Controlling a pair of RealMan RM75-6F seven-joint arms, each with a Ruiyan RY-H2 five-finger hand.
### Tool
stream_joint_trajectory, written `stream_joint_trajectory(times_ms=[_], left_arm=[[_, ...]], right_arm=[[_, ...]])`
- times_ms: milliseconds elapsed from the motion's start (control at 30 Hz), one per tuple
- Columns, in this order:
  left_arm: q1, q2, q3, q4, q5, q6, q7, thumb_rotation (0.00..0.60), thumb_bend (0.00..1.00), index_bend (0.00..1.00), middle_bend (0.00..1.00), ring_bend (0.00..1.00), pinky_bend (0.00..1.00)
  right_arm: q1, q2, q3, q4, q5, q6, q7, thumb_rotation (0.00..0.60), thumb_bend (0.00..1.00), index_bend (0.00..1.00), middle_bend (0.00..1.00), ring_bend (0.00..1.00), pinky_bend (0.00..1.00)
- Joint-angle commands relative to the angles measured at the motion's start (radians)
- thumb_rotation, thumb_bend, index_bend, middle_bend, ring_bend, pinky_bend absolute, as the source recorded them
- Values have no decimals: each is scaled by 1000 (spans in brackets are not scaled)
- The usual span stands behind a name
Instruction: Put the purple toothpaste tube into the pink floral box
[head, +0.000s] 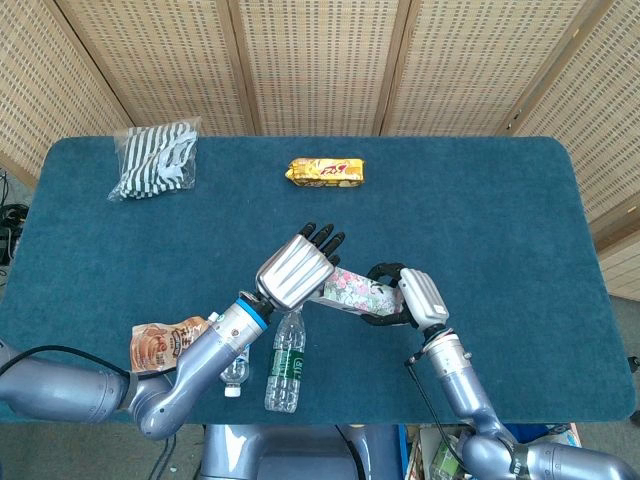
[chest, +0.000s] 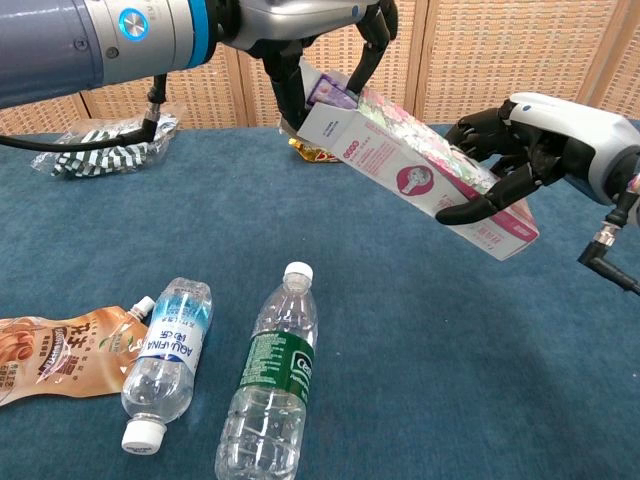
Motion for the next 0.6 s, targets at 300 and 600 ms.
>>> stream_joint_trajectory(times_ms=[300, 600], left_arm=[[31, 34, -14, -32, 50, 36, 9, 600, 290, 95, 0, 0, 0], [163, 145, 32, -139, 232, 133, -109, 600, 291, 95, 0, 0, 0]], right_arm=[[-20, 9, 18, 16, 7, 11, 78, 600, 156, 593, 516, 340, 440], [-73, 37, 7, 77, -32, 54, 165, 600, 156, 593, 515, 340, 440]])
